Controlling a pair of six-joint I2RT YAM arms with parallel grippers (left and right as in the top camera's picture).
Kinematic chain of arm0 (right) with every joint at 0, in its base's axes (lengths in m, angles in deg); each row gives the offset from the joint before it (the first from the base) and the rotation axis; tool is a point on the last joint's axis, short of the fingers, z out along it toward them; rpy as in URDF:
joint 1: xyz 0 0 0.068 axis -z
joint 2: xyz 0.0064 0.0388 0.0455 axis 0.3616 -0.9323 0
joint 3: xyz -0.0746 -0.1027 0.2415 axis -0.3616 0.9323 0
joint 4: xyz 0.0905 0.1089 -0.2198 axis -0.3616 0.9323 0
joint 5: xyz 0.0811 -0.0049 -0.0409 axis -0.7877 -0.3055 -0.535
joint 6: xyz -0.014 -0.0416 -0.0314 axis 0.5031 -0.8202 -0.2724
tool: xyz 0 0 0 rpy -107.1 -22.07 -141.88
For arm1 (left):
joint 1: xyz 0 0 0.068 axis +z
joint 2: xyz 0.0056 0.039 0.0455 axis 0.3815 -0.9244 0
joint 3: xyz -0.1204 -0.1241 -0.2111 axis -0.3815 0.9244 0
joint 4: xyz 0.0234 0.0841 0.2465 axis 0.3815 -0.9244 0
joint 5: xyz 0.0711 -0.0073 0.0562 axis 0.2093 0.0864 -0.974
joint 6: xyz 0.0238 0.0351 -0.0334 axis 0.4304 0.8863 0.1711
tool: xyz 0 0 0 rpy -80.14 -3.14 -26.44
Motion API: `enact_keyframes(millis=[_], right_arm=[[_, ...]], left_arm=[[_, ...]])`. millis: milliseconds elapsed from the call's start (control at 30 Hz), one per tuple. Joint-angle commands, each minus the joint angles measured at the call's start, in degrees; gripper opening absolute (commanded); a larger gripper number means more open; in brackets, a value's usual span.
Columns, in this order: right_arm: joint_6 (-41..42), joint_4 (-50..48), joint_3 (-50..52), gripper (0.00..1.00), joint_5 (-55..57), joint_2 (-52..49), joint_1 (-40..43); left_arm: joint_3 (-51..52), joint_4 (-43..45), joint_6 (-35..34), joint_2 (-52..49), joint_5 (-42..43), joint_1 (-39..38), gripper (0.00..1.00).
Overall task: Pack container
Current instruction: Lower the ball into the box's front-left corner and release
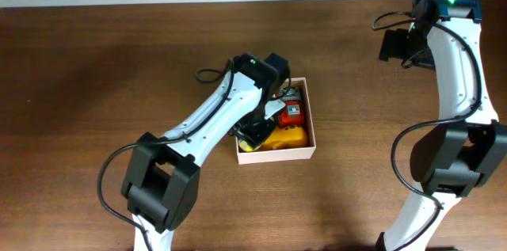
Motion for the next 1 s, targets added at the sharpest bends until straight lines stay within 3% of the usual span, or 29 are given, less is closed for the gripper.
enact_keyframes(millis=[0,367,433,533,600,967], right_arm=[[0.2,-0.2,0.2,0.99,-0.1,-0.2,-0.2],[0.2,-0.2,0.2,0.99,-0.1,-0.2,-0.2],[0.2,-0.2,0.2,0.99,-0.1,-0.2,-0.2],[0.2,-0.2,0.2,0.99,-0.1,-0.2,-0.2],[0.2,-0.2,0.2,0.99,-0.1,-0.2,-0.2],[0.2,-0.2,0.2,0.99,-0.1,-0.2,-0.2]], left_arm=[[2.7,1.2,1.1,-0.1,0.4,0.0,0.33],[7.7,4.8,1.1,-0.1,0.4,0.0,0.33],[7.7,5.0,1.1,-0.1,0.4,0.0,0.43],[7.7,5.0,1.1,-0.1,0.4,0.0,0.72],[7.6,5.0,1.1,-0.1,0.4,0.1,0.84],[5.2,5.1,1.1,-0.1,-0.7,0.1,0.87]])
